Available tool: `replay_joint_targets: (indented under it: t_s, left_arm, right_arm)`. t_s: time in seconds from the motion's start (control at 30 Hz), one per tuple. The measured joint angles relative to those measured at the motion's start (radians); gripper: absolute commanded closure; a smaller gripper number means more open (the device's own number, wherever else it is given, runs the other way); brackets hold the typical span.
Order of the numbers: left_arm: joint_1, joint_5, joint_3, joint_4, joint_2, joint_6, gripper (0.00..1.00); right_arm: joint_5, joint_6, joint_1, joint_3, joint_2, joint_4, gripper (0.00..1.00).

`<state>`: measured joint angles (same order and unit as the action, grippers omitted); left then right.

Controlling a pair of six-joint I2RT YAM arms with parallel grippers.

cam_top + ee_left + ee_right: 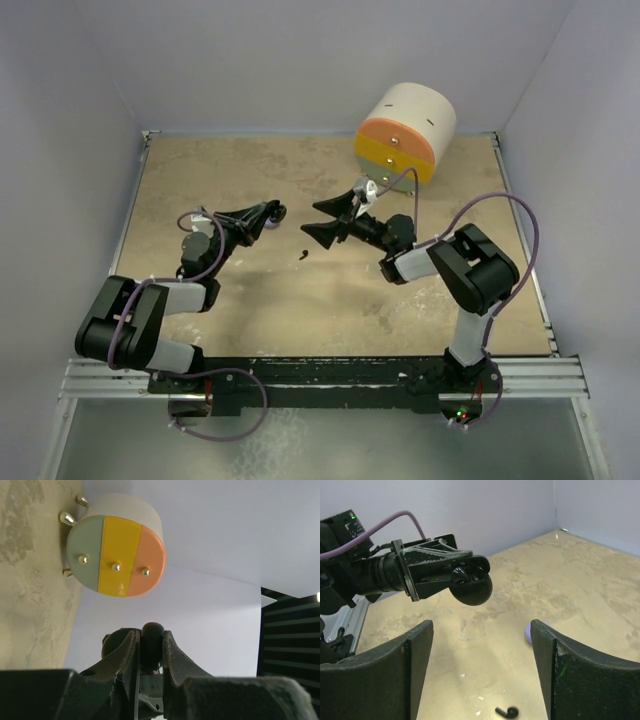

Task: Insert the wireless bluetooth earbuds into the charging case
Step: Place the earbud in the charging case.

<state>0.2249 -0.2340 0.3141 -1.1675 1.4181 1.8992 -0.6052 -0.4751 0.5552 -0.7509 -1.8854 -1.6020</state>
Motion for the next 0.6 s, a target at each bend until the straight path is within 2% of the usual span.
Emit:
replay_joint_targets:
  t_s: [0.07, 0.1, 0.13, 0.33, 0.47, 0.6]
  left_arm:
    - [0.0, 0.003, -0.014, 0.001, 0.008, -0.008, 1.0]
    - [0.0, 0.006, -0.02, 0.003, 0.009, -0.01, 1.0]
    - [0.0, 0.009, -0.025, 0.005, 0.009, -0.011, 1.0]
    - [0.0, 0.053, -0.034, 0.051, -0.004, -0.035, 1.0]
    - [0.0, 0.101, -0.034, 0.156, -0.079, -0.077, 1.0]
    - [0.002, 0.14, -0.02, 0.248, -0.144, -0.114, 1.0]
  right_arm:
    - [0.047, 0.001, 0.0, 0.071, 0.047, 0.002, 0.11]
    - [0.073, -0.001, 0.0, 0.101, 0.072, 0.005, 0.02]
    - [0.1, -0.001, 0.0, 0.124, 0.099, 0.011, 0.0]
    - [0.267, 0.072, 0.026, 0.117, 0.299, 0.035, 0.0]
    - [0.418, 0.19, 0.124, 0.037, 0.392, 0.165, 0.0]
    - [0.532, 0.282, 0.239, -0.068, 0.38, 0.327, 0.0]
